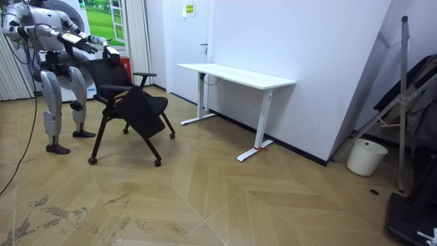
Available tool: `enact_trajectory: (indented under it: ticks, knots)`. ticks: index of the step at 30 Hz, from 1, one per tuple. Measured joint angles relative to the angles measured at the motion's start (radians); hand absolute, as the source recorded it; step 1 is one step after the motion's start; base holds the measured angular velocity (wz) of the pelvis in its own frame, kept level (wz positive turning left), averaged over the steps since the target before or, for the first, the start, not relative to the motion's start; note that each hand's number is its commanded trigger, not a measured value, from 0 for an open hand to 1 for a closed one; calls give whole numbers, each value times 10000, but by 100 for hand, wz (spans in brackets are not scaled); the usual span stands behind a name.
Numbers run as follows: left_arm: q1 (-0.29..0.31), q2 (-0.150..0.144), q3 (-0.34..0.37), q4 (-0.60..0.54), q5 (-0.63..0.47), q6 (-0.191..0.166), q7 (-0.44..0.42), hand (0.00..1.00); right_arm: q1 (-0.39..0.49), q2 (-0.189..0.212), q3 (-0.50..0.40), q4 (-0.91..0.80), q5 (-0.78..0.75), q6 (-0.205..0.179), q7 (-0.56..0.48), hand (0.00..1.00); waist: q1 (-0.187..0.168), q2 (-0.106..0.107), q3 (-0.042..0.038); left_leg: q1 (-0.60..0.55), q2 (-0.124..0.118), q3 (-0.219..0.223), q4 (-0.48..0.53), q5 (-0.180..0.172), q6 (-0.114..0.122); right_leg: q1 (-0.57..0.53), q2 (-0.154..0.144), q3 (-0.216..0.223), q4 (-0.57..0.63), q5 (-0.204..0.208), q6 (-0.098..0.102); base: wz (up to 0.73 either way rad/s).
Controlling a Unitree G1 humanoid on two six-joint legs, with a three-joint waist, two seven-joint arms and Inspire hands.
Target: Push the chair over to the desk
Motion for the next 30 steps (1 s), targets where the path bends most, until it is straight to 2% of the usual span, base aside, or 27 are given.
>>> enact_trajectory:
  ticks: [7, 15, 18, 22, 24, 27, 30]
  knots:
    - [-6, -50, -94, -6, -3, -95, 3, 100, 0, 2, 468, 2, -143, -123, 1122, 0, 68, -43, 24, 204, -3, -62, -94, 0, -1, 236, 9, -66, -90, 0, 0, 1]
    - [-72, -74, -258, -72, -6, -158, 52, 100, 132, 14, 680, 12, -148, -201, 1453, 0, 33, -66, 39, 156, -4, -313, -71, 1, -4, 407, -3, -607, -176, 1, -2, 12]
    - [-85, -170, -452, -75, -5, -145, 219, 100, 503, 101, 679, 77, -283, -209, 1407, 0, 50, -51, 41, 214, -9, -499, -36, 1, -3, 561, -8, -767, -181, 1, -2, 15]
    - [-84, -277, -514, -81, 7, -159, 275, 100, 759, 457, 651, 480, -737, -482, 584, 0, 42, 121, 55, 178, -17, -645, -16, -4, -11, 669, -7, -1018, -319, 37, -58, 10]
    - [-84, -360, -546, -82, 9, -158, 320, 100, 883, 503, 648, 547, -863, -534, 177, 0, 57, 226, 52, 160, -17, -714, -18, -43, -74, 701, 1, -1089, -378, 39, -62, 10]
    - [-76, -481, -647, -83, 41, -106, 423, 100, 1018, 757, 641, 956, -1174, -652, -611, 0, 124, 335, 25, 159, -17, -721, -23, -44, -74, 704, 1, -1144, -376, 39, -62, 2]
    - [-76, -616, -800, -137, 73, -41, 536, 100, 999, 1100, 663, 1716, -1221, -668, -1434, 0, 197, 400, -11, 126, -19, -800, -23, -43, -75, 721, -5, -1420, -379, 39, -62, 8]
